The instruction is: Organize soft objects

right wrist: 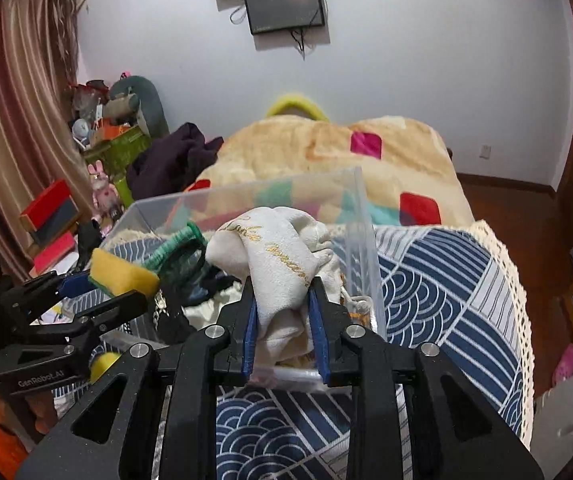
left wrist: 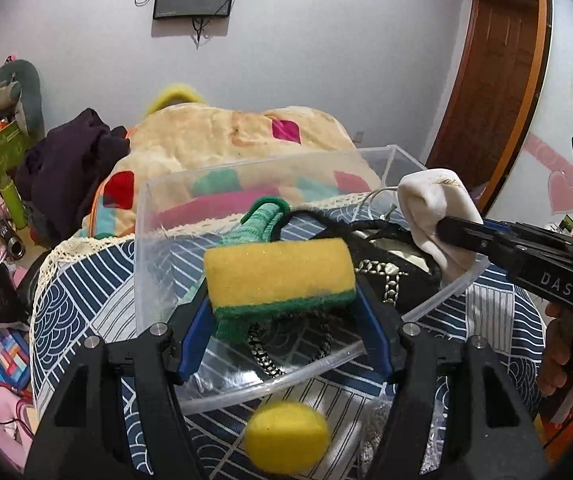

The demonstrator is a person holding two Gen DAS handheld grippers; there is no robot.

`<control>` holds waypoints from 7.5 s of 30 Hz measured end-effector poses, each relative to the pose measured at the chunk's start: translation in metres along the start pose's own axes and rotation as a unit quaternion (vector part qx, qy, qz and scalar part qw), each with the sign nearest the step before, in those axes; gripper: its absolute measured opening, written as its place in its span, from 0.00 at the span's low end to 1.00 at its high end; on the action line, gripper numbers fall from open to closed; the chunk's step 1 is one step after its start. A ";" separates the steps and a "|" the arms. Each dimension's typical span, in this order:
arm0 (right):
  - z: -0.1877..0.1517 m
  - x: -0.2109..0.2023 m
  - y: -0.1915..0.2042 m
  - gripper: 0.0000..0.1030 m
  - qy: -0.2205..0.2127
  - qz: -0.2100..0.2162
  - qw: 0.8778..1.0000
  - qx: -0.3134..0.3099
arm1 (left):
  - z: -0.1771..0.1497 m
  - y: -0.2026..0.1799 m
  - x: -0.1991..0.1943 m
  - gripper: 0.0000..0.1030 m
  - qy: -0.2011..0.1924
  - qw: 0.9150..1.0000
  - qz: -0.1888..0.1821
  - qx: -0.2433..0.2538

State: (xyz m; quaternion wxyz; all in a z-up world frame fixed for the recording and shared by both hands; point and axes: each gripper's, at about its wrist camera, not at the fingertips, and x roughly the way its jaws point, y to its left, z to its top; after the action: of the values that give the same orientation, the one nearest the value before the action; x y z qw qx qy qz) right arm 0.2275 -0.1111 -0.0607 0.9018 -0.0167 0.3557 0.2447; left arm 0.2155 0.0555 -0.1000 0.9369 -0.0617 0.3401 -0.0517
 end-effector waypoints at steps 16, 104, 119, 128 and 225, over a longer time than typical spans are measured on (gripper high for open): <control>0.002 -0.057 0.011 0.60 -0.072 0.014 0.997 -0.024 | -0.003 -0.012 -0.048 0.73 -0.038 0.999 -0.003 0.017; 0.004 -0.036 0.053 0.19 -0.102 0.026 0.993 -0.055 | 0.008 0.009 -0.063 0.42 -0.081 0.997 0.007 -0.013; -0.006 0.014 0.050 0.21 -0.022 0.020 0.998 -0.054 | 0.012 0.019 0.001 0.42 -0.027 0.998 0.009 -0.053; -0.011 0.007 0.050 0.36 -0.012 0.013 0.998 -0.064 | 0.006 0.021 -0.007 0.57 -0.021 0.998 0.009 -0.052; -0.059 -0.159 0.059 1.00 -0.204 0.000 0.977 -0.056 | -0.057 -0.055 -0.190 1.00 -0.205 0.978 0.014 0.026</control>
State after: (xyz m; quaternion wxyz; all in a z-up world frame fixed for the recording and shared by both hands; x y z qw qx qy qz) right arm 0.0632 -0.1393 0.0069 0.9529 -0.0164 0.1503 0.2628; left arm 0.0307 0.0233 -0.0153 0.9887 -0.0418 0.1401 -0.0339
